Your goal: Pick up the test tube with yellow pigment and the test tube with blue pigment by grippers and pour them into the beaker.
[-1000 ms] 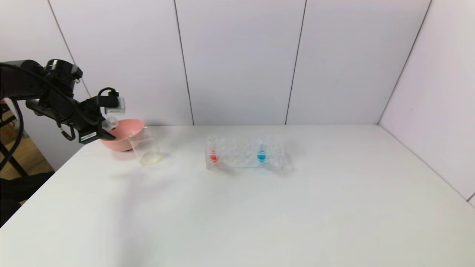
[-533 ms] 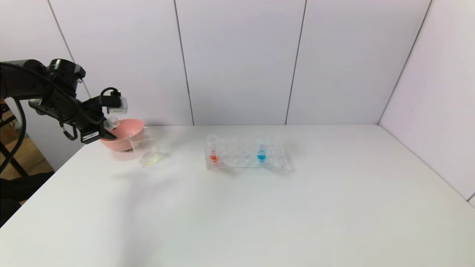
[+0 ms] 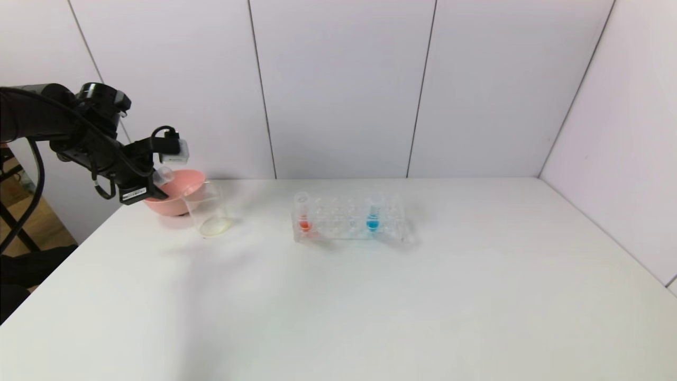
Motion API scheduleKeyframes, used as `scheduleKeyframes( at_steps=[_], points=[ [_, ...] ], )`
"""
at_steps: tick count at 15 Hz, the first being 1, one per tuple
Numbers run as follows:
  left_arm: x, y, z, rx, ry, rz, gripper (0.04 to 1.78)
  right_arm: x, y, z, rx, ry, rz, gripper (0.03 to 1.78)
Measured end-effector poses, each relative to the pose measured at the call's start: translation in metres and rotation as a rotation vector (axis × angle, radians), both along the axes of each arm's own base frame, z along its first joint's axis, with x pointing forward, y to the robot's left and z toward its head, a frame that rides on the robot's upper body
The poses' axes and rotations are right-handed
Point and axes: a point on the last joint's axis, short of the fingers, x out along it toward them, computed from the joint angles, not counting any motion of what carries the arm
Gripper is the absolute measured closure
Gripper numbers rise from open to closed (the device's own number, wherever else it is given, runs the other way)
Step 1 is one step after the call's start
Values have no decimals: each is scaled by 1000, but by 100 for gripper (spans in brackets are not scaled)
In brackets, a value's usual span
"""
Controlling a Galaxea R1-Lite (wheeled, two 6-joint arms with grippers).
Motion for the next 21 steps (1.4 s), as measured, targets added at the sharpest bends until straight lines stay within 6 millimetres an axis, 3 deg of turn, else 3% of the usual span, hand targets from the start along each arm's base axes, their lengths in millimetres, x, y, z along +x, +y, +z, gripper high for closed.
scheduleKeyframes(
  at_steps=[21],
  points=[
    [10, -24, -10, 119, 38, 134, 128, 0, 0, 0, 0, 0, 0, 10]
  ],
)
